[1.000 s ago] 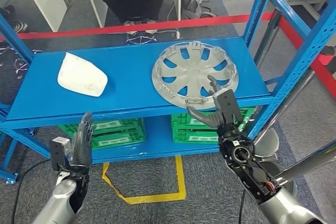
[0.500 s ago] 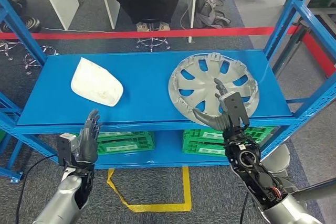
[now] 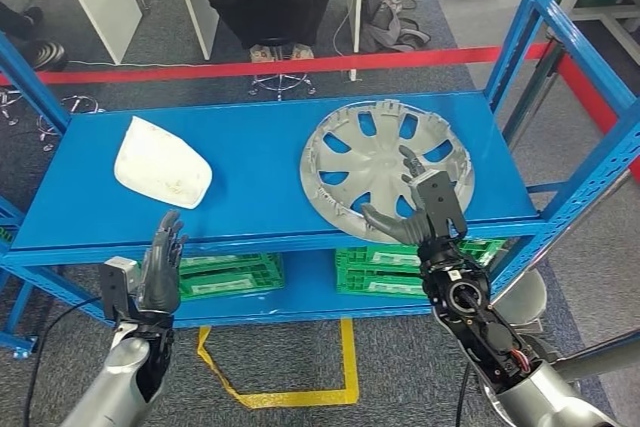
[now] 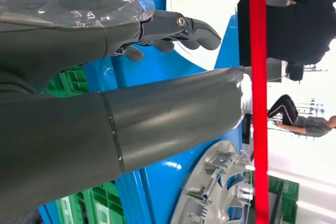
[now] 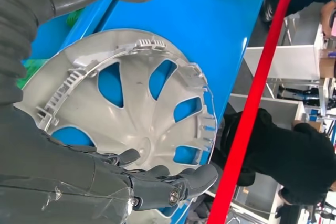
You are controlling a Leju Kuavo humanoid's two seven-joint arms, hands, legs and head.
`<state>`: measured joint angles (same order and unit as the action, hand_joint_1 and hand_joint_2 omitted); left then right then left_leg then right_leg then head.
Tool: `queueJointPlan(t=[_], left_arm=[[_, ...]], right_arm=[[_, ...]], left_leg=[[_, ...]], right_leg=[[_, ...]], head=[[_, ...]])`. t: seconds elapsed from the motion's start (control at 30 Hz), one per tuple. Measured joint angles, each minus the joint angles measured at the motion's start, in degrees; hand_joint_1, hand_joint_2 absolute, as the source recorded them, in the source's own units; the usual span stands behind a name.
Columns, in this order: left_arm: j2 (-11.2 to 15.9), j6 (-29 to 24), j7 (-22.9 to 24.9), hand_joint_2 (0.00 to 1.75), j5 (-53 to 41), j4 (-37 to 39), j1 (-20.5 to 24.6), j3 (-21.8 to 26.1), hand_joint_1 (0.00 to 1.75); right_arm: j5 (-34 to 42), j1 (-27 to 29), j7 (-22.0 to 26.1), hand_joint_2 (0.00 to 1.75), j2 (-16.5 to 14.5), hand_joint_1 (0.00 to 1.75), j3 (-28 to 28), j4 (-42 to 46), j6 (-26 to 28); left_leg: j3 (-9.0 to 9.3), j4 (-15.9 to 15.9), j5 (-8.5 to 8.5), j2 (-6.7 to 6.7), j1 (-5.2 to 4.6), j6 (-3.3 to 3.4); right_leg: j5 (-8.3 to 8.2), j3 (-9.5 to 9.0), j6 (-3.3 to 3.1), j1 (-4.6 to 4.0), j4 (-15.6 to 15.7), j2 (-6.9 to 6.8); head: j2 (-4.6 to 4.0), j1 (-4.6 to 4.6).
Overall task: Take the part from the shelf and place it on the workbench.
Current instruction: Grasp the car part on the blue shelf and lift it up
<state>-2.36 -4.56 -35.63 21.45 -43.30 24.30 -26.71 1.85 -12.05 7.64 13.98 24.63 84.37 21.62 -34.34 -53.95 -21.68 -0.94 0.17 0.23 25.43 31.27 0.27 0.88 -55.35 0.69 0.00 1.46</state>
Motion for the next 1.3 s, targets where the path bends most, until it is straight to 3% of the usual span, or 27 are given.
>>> queueJointPlan(t=[0.1,0.13,0.23,0.37,0.6,0.73,0.93,1.3], left_arm=[[0.03,0.37,-0.02,0.00,0.07,-0.02,0.06,0.00,0.00],[0.02,0.45,-0.04,0.00,0.11,-0.05,0.09,0.00,0.00],[-0.02,0.45,-0.23,0.00,0.17,-0.11,0.30,0.00,0.00],[-0.04,0.43,-0.28,0.00,0.16,-0.11,0.33,0.00,0.00],[-0.03,0.37,-0.51,0.00,0.16,-0.11,0.30,0.00,0.00],[-0.03,0.46,-0.61,0.00,0.15,-0.11,0.22,0.00,0.00],[0.14,0.51,0.22,0.00,-0.04,-0.16,-0.06,0.00,0.00],[0.51,0.51,1.31,0.00,-0.22,-0.51,-0.49,0.00,0.00]], right_arm=[[0.15,0.00,-0.04,1.75,0.01,0.00,-0.01,0.06,0.32],[0.19,0.03,-0.06,1.75,0.02,0.00,-0.03,0.13,0.44],[0.21,-0.13,-0.07,1.75,0.10,0.00,-0.06,0.28,0.66],[0.23,-0.07,-0.12,1.75,0.20,0.00,-0.04,0.28,0.67],[-0.60,-0.07,-1.34,1.75,0.37,0.00,-0.02,0.26,0.56],[-3.71,-0.08,-5.61,1.75,1.27,0.00,0.01,0.14,-1.47],[-8.67,-0.18,-13.97,1.75,4.89,0.00,-1.69,-0.13,-9.45],[-12.86,-0.96,-21.96,1.75,9.22,0.00,-3.98,-0.64,-18.59]], left_leg=[[0.02,0.02,-0.28,-0.01,-0.18,0.87],[0.28,0.53,0.10,0.02,-0.12,0.63],[0.89,1.92,0.96,0.02,0.18,-0.94],[0.70,1.59,0.69,0.00,0.11,-0.42],[0.48,1.27,0.53,-0.01,0.08,-0.21],[0.47,1.26,0.53,-0.01,0.08,-0.21],[0.45,1.26,0.53,-0.01,0.08,-0.21],[0.43,1.27,0.52,-0.01,0.09,-0.23]], right_leg=[[-0.16,-0.21,0.45,0.17,0.43,-0.01],[-0.34,-0.43,0.41,0.05,0.81,-0.02],[-0.83,-1.01,-0.39,-0.28,1.98,-0.04],[-0.84,-1.09,-0.26,-0.22,2.19,-0.04],[-0.85,-1.05,0.08,-0.18,2.21,-0.05],[-0.85,-1.03,0.09,-0.19,2.21,-0.06],[-0.85,-1.01,0.09,-0.24,2.20,-0.07],[-0.84,-1.00,0.09,-0.29,2.20,-0.06]], head=[[0.00,-0.22],[0.00,-0.31],[0.00,-0.05],[0.00,0.32],[0.00,0.36],[0.00,0.28],[0.00,0.20],[0.00,0.14]])
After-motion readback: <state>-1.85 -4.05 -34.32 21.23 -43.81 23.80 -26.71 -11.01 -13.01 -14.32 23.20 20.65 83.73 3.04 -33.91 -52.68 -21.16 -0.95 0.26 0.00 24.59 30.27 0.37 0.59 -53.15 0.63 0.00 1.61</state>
